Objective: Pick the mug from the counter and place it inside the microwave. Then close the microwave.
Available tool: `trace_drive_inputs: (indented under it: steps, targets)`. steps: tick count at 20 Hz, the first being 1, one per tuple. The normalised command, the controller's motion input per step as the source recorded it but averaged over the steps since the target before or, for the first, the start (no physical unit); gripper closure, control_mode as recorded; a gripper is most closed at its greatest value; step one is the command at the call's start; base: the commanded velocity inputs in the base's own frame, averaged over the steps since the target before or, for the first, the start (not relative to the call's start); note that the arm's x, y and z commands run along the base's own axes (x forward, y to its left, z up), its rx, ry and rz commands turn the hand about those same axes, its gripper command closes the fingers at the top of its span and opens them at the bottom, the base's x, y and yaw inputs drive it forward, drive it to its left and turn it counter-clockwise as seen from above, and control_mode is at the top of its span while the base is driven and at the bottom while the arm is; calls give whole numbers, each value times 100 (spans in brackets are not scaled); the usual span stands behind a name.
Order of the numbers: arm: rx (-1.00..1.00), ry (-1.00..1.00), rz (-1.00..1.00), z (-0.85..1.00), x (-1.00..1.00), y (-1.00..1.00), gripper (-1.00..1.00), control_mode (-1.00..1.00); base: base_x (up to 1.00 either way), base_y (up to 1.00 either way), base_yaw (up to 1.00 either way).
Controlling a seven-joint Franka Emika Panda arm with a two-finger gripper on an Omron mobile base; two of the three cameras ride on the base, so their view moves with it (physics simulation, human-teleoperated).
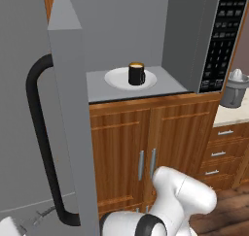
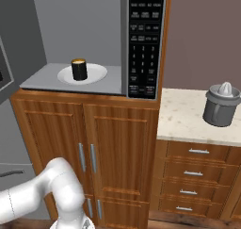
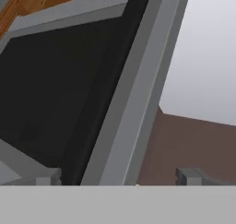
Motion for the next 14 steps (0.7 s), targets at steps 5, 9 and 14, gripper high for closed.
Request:
trace_drive_inputs:
  steps: [5, 9, 14]
  targets:
    - [-6, 1, -3, -3, 14, 7, -100, -100, 0, 0, 0]
    - [-1, 8, -5, 0, 26, -40, -100, -100, 0, 0, 0]
    - [0, 11, 0, 0, 31, -78, -100, -100, 0, 0, 0]
